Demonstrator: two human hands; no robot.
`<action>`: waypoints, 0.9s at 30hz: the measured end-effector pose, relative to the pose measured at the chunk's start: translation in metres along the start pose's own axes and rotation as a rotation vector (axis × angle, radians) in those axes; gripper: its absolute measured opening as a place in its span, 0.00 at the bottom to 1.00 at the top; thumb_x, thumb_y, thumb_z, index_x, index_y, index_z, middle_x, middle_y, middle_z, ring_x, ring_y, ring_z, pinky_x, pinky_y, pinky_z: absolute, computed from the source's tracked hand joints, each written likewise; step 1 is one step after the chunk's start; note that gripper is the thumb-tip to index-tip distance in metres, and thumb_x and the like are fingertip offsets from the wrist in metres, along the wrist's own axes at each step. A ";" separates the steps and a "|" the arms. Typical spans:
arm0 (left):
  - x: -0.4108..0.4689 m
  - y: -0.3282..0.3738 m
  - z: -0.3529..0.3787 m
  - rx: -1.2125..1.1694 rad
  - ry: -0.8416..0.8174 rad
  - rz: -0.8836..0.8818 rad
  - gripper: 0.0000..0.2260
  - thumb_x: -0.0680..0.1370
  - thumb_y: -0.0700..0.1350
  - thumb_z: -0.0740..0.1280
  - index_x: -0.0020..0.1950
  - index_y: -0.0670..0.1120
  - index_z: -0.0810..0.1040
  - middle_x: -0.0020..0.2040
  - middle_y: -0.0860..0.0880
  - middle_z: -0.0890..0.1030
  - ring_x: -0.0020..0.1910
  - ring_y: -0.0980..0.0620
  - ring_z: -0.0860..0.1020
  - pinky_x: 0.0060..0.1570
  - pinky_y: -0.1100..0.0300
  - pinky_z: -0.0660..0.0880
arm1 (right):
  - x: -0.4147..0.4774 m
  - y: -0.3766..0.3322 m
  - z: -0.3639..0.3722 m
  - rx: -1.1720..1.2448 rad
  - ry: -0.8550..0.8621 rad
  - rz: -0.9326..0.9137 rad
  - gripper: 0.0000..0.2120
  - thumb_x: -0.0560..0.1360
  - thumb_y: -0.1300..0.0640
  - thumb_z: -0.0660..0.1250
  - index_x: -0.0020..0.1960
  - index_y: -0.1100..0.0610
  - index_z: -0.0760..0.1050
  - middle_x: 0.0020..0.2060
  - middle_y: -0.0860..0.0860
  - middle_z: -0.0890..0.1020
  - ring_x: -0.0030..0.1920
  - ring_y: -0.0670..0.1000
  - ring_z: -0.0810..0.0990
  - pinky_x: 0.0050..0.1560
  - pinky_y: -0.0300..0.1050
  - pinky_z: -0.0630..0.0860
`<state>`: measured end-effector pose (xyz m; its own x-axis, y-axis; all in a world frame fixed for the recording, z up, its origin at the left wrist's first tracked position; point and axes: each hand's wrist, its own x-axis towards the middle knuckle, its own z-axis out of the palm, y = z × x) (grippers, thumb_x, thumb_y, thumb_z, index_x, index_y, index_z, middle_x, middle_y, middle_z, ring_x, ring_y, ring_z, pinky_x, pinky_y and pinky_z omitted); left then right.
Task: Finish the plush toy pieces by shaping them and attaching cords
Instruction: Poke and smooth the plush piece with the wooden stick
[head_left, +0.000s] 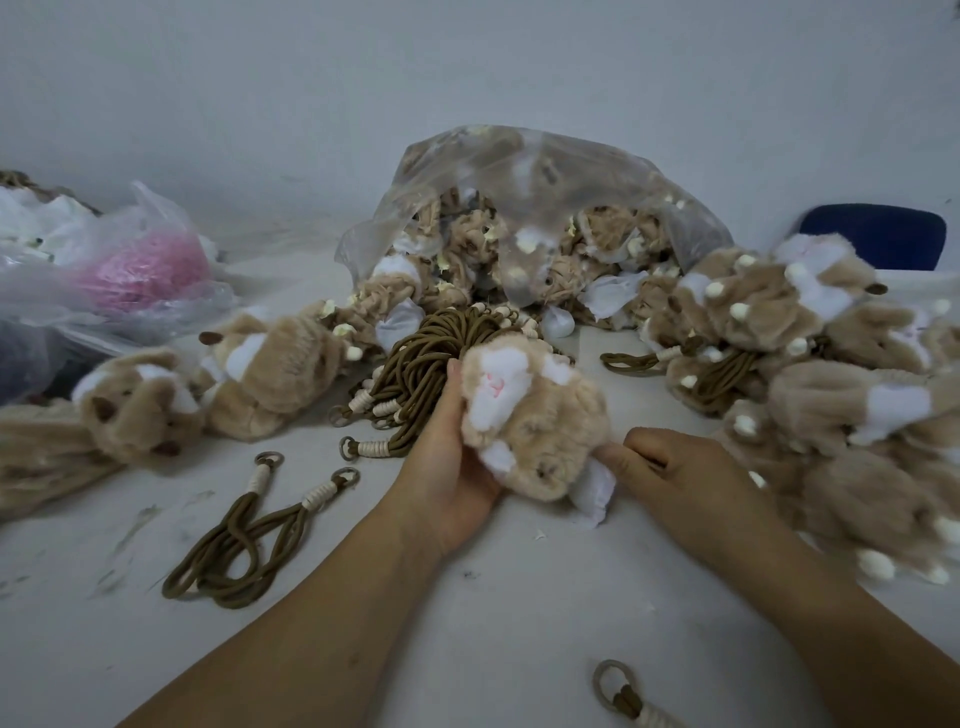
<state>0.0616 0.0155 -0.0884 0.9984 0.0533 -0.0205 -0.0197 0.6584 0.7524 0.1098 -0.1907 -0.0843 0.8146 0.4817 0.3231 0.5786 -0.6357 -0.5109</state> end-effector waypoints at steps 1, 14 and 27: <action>0.000 0.000 -0.001 0.004 0.019 0.011 0.27 0.83 0.63 0.52 0.71 0.45 0.74 0.64 0.43 0.80 0.64 0.45 0.78 0.62 0.47 0.74 | 0.001 0.001 -0.003 -0.059 -0.014 -0.006 0.17 0.71 0.30 0.51 0.32 0.37 0.70 0.31 0.41 0.75 0.35 0.40 0.73 0.32 0.42 0.66; -0.011 -0.008 -0.005 0.083 0.141 -0.083 0.15 0.84 0.43 0.54 0.43 0.42 0.75 0.30 0.48 0.83 0.28 0.53 0.82 0.27 0.63 0.78 | -0.006 -0.009 0.004 0.071 -0.007 -0.114 0.29 0.66 0.28 0.58 0.31 0.56 0.66 0.27 0.48 0.70 0.28 0.44 0.68 0.30 0.40 0.62; -0.016 -0.012 0.023 0.805 0.071 0.495 0.38 0.74 0.60 0.70 0.77 0.68 0.51 0.66 0.75 0.64 0.58 0.79 0.69 0.55 0.75 0.71 | 0.003 0.005 0.001 -0.073 0.166 0.059 0.32 0.67 0.27 0.51 0.26 0.55 0.65 0.23 0.49 0.70 0.25 0.46 0.68 0.28 0.44 0.63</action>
<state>0.0474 -0.0109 -0.0817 0.8804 0.2506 0.4025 -0.3708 -0.1651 0.9139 0.1154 -0.1916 -0.0866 0.8390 0.3402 0.4248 0.5265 -0.7047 -0.4755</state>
